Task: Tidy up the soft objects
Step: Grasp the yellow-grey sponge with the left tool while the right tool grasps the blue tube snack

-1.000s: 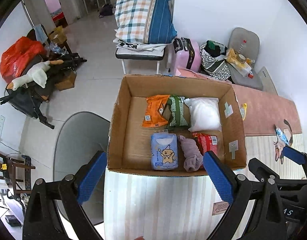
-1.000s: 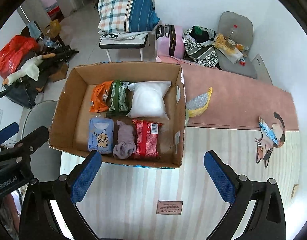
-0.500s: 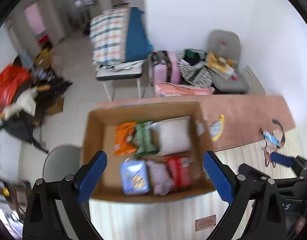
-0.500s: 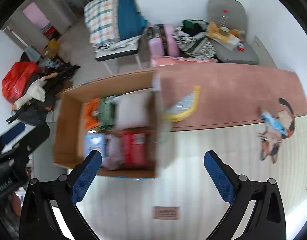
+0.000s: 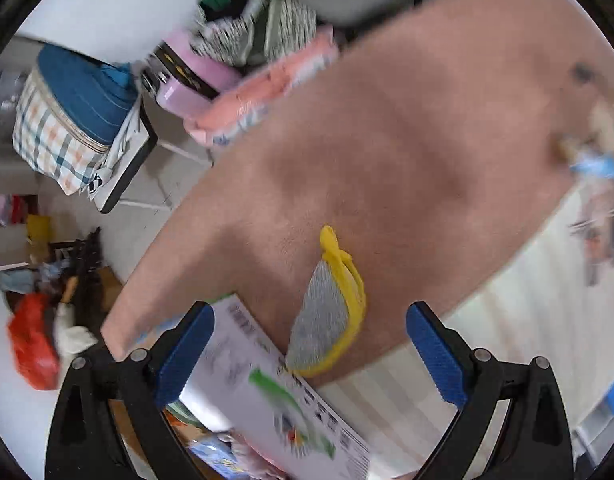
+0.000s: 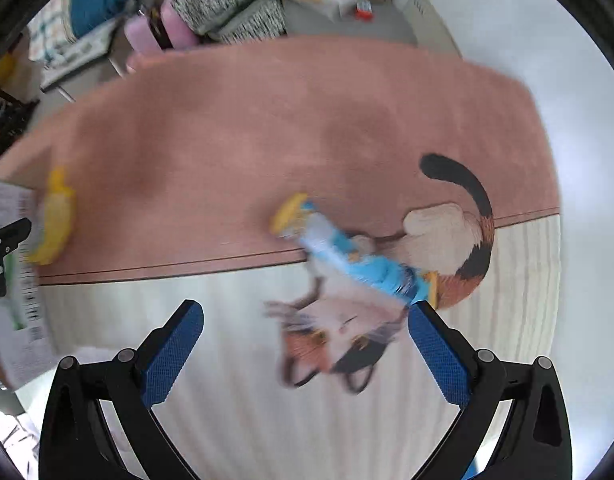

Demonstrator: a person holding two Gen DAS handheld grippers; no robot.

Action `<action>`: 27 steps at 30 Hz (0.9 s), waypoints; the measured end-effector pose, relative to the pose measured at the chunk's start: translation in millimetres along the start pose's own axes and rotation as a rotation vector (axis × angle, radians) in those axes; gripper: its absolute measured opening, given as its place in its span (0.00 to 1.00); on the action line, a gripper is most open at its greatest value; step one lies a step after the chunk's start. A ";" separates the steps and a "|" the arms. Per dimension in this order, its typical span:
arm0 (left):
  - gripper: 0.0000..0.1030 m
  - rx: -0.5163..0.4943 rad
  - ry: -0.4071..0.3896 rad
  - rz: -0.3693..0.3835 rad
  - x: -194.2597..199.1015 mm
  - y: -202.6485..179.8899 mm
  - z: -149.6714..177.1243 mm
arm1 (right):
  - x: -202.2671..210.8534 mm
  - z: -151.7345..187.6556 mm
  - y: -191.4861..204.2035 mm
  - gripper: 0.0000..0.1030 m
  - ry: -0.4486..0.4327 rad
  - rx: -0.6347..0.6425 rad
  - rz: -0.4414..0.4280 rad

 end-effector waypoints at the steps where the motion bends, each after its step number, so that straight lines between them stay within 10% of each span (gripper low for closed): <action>1: 0.96 -0.027 0.035 -0.049 -15.5 -5.8 -3.6 | -13.2 -6.0 -4.6 1.00 0.021 0.012 -0.013; 11: 0.97 -0.011 0.222 -0.050 -72.7 -25.2 14.8 | -100.1 -14.6 -41.2 0.92 0.213 0.095 -0.080; 17: 0.93 0.225 0.301 0.285 -61.2 -44.2 29.6 | -86.6 -13.5 -36.6 0.55 0.131 0.004 -0.149; 23: 0.93 0.395 0.337 0.505 -59.3 -53.9 43.1 | -79.1 -18.9 -30.4 0.55 0.160 -0.119 -0.335; 27: 0.92 0.418 0.325 0.480 -69.0 -49.2 50.0 | -75.4 -34.7 -34.4 0.61 0.130 -0.126 -0.303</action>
Point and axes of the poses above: each gripper's, at about its wrist camera, not at the fingertips, and x roughly against the way its jaws point, y to its left, z to its underside, the point moved 8 cm from there along -x, roughly the way its jaws point, and after that the axes turned 8 degrees about x, right-handed, at the moved point
